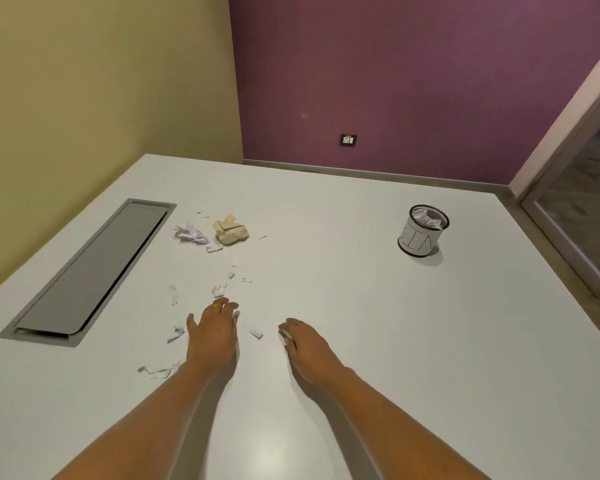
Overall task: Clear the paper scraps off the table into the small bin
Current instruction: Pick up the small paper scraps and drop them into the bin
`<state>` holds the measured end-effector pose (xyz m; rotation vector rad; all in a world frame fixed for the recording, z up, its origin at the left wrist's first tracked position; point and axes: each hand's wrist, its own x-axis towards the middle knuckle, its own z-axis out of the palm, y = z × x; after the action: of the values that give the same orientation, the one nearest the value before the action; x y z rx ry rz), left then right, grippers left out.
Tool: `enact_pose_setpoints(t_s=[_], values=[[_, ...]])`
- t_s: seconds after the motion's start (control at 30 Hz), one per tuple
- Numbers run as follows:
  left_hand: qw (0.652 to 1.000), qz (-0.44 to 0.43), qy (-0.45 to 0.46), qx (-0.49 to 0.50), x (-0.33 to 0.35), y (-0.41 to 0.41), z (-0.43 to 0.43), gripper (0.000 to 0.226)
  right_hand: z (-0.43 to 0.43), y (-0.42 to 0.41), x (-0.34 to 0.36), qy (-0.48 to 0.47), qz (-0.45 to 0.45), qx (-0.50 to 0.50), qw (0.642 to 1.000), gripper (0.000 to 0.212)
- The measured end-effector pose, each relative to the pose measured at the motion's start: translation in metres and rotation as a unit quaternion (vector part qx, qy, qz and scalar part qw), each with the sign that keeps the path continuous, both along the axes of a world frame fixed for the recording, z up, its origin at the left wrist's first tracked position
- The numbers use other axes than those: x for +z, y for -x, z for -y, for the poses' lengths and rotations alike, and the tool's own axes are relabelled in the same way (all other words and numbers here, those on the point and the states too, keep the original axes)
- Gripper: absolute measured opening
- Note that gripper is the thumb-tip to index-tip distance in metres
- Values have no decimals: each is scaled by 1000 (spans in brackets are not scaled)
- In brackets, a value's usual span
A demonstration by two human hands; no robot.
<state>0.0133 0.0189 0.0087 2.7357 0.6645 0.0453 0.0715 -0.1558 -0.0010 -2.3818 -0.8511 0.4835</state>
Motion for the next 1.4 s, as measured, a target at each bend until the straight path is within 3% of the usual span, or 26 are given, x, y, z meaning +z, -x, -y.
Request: enact_pose_setpoints(t_s=[0.23,0.47,0.77,0.93,1.13,1.23,1.4], values=[[1000,-16,9,17,3,26,-21,35,-33,22,3,33,-63,34,997,54],[997,24,33,61,14,57,-54,31,-64,48,2,70,-75,87,991,54],[990,7,15,140,2,114,-93,32,-96,52,5,99,-45,135,985,49],[990,-29,16,135,-6,129,-104,35,-121,54,12,54,-25,137,989,33],[989,-52,32,131,-11,130,-107,36,-137,57,8,55,-3,139,989,37],[990,-54,19,130,-12,129,-107,35,-136,61,2,58,37,164,984,22],[989,-67,-9,130,-15,128,-106,36,-128,59,3,63,99,176,977,25]])
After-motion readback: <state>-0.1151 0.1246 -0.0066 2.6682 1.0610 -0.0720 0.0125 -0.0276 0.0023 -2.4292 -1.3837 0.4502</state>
